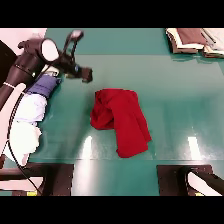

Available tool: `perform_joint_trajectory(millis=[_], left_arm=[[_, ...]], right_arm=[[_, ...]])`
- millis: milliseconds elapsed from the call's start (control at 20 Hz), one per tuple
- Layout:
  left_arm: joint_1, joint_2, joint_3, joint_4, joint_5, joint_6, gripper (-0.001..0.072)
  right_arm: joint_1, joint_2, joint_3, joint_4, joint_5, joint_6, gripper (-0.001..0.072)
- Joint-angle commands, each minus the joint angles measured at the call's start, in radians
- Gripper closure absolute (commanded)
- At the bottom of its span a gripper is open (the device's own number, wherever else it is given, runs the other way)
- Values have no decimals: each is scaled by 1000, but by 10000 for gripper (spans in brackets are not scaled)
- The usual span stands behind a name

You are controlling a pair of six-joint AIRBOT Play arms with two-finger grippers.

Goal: Fold the shirts.

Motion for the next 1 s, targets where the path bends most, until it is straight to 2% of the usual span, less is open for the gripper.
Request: perform_joint_trajectory(millis=[0, 150, 350, 400, 500, 550, 700, 800, 950], left_arm=[[76, -3, -251, -191, 5, 93, 96], [25, -7, -410, -235, 132, 130, 97], [-46, -11, -447, -233, 242, 135, 114], [-48, -11, -447, -234, 241, 133, 318], [-45, -10, -447, -232, 251, 133, 610], [-42, -10, -440, -226, 254, 132, 685], [1, 10, -371, -209, 228, 133, 684], [32, 29, -325, -205, 224, 133, 684], [42, 36, -303, -192, 225, 133, 684]], right_arm=[[1, -11, 0, 3, 8, 0, 697], [1, -37, 0, 2, 66, 1, 696], [1, -117, 0, -1, 250, 46, 696], [1, -137, -2, -1, 282, 47, 696], [1, -148, -74, -1, 292, 49, 696], [1, -143, -141, -2, 291, 49, 696], [1, -90, -440, -7, 245, 49, 679], [1, -47, -698, -3, 179, 49, 210], [6, -29, -1076, 99, 31, 44, 201]])
